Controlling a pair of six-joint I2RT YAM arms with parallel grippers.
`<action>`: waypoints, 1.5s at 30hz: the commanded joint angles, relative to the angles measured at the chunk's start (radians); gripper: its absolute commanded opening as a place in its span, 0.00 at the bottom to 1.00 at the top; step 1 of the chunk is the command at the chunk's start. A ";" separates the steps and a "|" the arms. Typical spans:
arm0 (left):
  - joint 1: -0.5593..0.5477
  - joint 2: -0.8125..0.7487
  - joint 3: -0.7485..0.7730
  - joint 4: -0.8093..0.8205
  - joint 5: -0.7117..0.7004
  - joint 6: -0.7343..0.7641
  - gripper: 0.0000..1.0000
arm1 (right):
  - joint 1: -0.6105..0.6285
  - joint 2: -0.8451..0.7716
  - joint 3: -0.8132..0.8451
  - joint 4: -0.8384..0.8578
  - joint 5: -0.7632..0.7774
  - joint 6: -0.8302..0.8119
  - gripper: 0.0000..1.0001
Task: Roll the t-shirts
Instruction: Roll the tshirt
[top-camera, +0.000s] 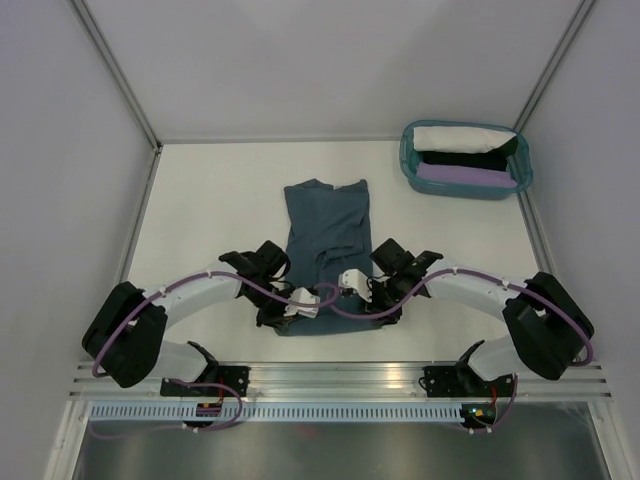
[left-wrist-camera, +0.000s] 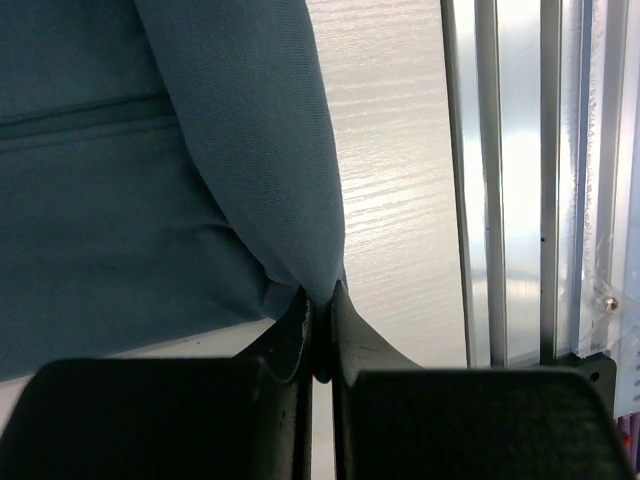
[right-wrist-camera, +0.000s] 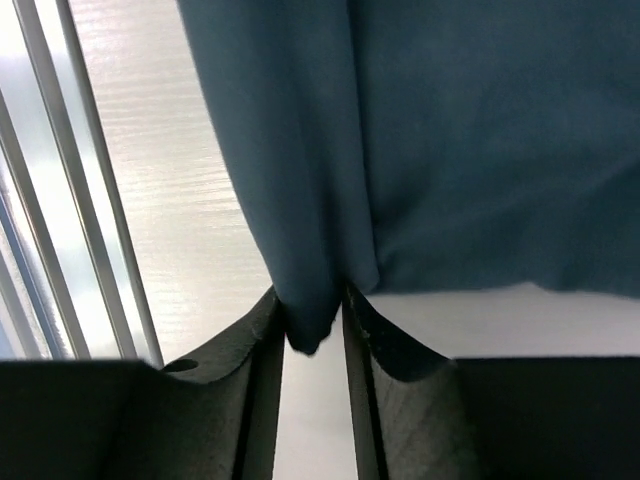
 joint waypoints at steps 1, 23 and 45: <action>0.010 0.012 -0.002 -0.031 -0.023 0.078 0.06 | -0.052 -0.078 0.011 0.005 -0.011 0.044 0.36; 0.051 0.029 0.042 -0.002 0.023 -0.081 0.06 | -0.069 -0.554 -0.409 0.577 0.070 0.998 0.70; 0.073 0.081 0.105 -0.053 0.010 -0.103 0.07 | -0.011 -0.310 -0.308 0.504 0.051 0.937 0.03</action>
